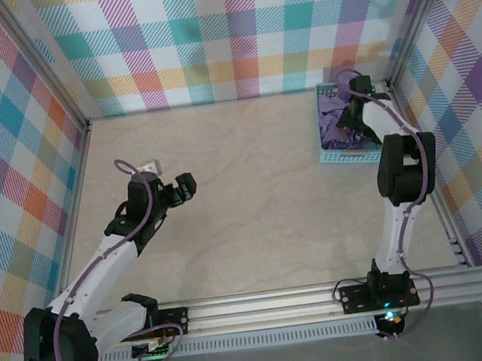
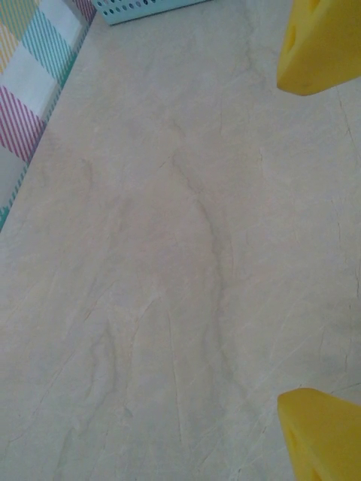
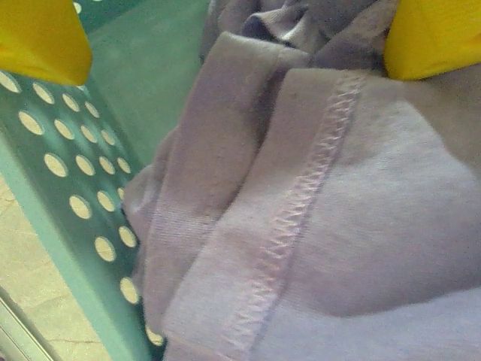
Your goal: Fold the inside-out t-shirt
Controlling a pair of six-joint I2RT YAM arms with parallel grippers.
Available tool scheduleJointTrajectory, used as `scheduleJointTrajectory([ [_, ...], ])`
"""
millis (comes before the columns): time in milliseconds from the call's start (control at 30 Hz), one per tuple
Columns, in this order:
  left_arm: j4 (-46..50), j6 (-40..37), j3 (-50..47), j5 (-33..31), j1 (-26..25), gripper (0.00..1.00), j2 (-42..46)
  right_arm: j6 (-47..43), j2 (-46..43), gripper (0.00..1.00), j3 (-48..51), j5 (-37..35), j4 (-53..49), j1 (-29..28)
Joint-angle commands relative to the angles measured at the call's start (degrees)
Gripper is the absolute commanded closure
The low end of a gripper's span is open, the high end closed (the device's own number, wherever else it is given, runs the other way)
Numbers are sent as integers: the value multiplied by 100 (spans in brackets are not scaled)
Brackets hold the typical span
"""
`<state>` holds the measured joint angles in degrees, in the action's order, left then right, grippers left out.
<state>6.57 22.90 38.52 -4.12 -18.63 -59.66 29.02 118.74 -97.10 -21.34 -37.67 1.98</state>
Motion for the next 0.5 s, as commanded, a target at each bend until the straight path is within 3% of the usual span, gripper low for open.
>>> scheduleJointTrajectory([
  [0,216,-103,49,-99,-51,0,202,-251,-394,0,-37,387,398,-172],
  [167,340,-125,43,-100,-53,0,331,-175,23,0,-509,579,262,-237],
  [467,430,-39,34,-6,-70,0,475,23,1727,0,-2581,90,-1235,-224],
])
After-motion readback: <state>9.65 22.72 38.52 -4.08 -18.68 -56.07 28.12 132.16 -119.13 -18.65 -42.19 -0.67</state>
